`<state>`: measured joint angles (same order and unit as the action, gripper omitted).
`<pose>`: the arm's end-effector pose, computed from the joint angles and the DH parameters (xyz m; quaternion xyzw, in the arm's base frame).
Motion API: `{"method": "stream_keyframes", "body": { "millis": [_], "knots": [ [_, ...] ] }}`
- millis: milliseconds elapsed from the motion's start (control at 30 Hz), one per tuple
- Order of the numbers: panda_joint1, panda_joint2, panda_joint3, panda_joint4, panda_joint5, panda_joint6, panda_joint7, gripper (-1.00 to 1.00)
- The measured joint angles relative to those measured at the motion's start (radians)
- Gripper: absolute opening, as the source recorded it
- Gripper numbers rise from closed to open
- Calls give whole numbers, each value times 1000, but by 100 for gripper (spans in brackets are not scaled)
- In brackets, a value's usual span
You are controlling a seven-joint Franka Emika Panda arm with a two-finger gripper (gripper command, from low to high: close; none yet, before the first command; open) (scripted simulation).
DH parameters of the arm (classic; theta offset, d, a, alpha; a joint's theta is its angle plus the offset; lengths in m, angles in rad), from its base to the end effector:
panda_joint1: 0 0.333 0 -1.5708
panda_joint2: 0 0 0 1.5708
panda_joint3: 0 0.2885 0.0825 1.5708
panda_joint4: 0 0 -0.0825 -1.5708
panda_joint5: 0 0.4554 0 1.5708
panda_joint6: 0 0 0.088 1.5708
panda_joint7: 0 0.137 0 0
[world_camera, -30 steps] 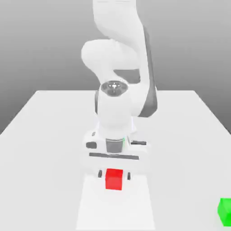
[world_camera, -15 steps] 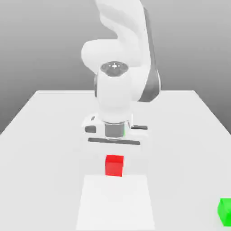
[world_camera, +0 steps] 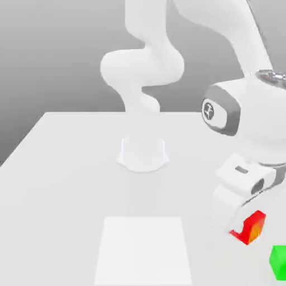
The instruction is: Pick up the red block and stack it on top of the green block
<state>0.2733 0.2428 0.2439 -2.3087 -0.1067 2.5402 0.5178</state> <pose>0.4824 0.2832 0.1269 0.9992 0.0403 -0.0003 0.0014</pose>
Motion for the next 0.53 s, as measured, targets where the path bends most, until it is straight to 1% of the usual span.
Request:
{"method": "stream_keyframes", "body": {
  "millis": [67, 167, 200, 400, 533],
  "knots": [
    [31, 47, 22, 62, -22, -19, -31, -100],
    [65, 147, 1, 90, -68, 50, -15, -100],
    [74, 177, -10, 93, -81, 76, -8, 100],
    [79, 192, -15, 95, -89, 89, -3, 100],
    [61, 94, 12, 90, -42, 1, -36, 100]
  ]
}}
